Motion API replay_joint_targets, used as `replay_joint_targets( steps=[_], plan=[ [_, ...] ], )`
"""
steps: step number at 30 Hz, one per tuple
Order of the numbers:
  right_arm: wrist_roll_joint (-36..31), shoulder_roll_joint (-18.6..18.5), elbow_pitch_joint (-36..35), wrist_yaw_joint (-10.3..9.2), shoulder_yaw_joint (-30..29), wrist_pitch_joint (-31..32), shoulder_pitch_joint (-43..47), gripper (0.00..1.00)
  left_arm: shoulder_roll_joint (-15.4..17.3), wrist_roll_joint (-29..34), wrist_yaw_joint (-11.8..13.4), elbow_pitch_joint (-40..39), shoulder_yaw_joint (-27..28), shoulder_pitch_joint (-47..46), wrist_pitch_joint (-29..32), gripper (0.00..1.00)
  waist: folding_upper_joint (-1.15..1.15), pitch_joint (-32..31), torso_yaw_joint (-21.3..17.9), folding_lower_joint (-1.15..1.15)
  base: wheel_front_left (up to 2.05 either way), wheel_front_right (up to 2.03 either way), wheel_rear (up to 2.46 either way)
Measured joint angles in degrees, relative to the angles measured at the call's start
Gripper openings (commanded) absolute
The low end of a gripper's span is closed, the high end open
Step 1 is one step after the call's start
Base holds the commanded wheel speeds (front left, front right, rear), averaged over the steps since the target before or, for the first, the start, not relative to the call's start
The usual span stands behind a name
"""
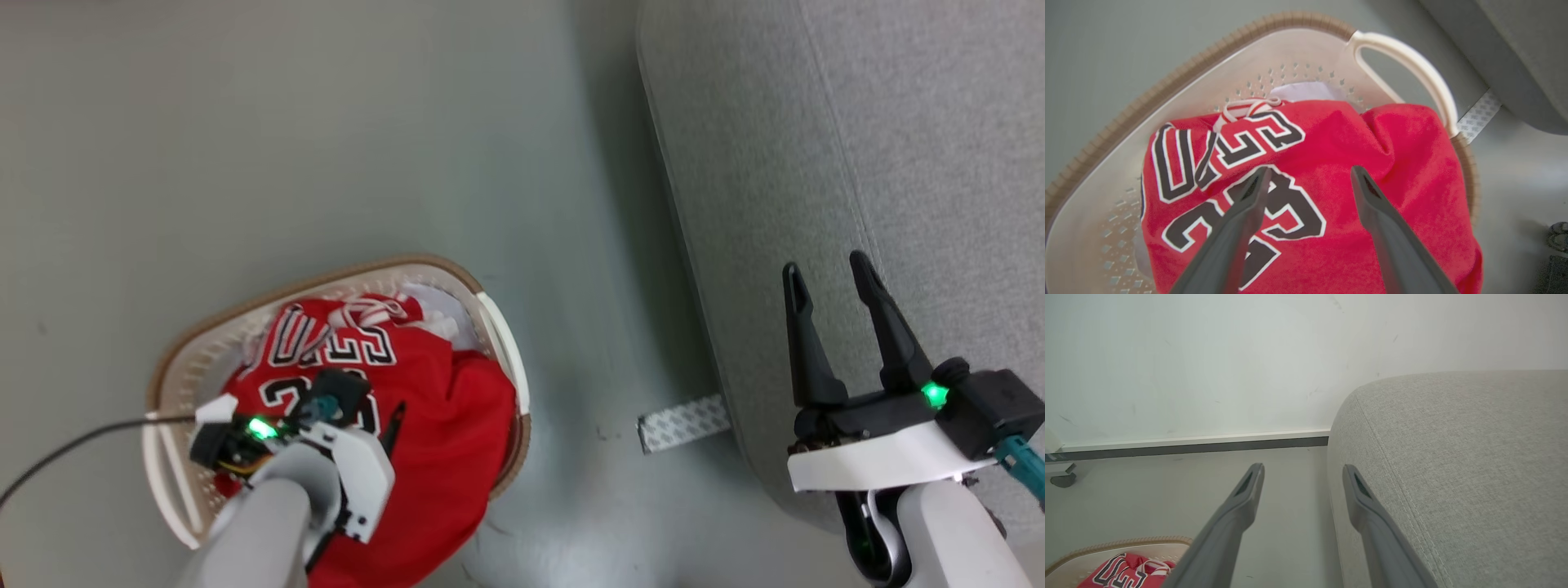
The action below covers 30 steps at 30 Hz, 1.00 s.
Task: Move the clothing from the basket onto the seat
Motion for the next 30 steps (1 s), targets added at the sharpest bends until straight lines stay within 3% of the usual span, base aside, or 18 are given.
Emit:
replay_joint_targets(
  steps=[12,13,14,15,23,30],
  plan=[
    [3.3,0.0,-2.1,0.00,1.5,0.0,-2.4,1.00,6.3,0.7,-0.2,6.3,-7.8,-8.6,9.5,1.00,0.00,11.4,-4.1,0.00,0.00,0.00,0.00],
    [3.4,0.0,-2.1,0.00,1.4,0.0,-2.4,1.00,6.4,-0.2,-0.2,6.8,-8.0,-8.9,9.7,0.89,0.00,11.9,-4.3,0.00,0.00,0.00,0.00],
    [3.5,0.0,-2.1,0.00,1.4,0.0,-2.4,1.00,6.4,-0.8,-0.2,7.1,-8.2,-9.1,9.6,0.33,0.00,12.3,-4.6,0.00,0.00,0.00,0.00],
    [3.5,0.0,-2.0,0.00,1.3,0.0,-2.4,1.00,6.3,-1.1,-0.2,7.2,-9.0,-9.4,9.3,0.00,0.00,12.4,-4.7,0.00,0.00,0.00,0.00],
    [1.9,0.1,-0.1,0.00,-0.7,0.0,-0.9,1.00,2.9,-10.7,-0.2,7.5,-11.7,-6.7,4.2,0.00,0.00,7.7,-2.9,-0.01,0.00,0.00,0.00],
    [-1.7,0.1,1.2,0.00,-4.3,0.0,3.2,1.00,-0.7,-18.8,-0.2,1.9,-11.1,-1.5,-1.6,0.00,0.00,-0.4,1.0,-0.01,0.00,0.00,0.00]
  ],
)
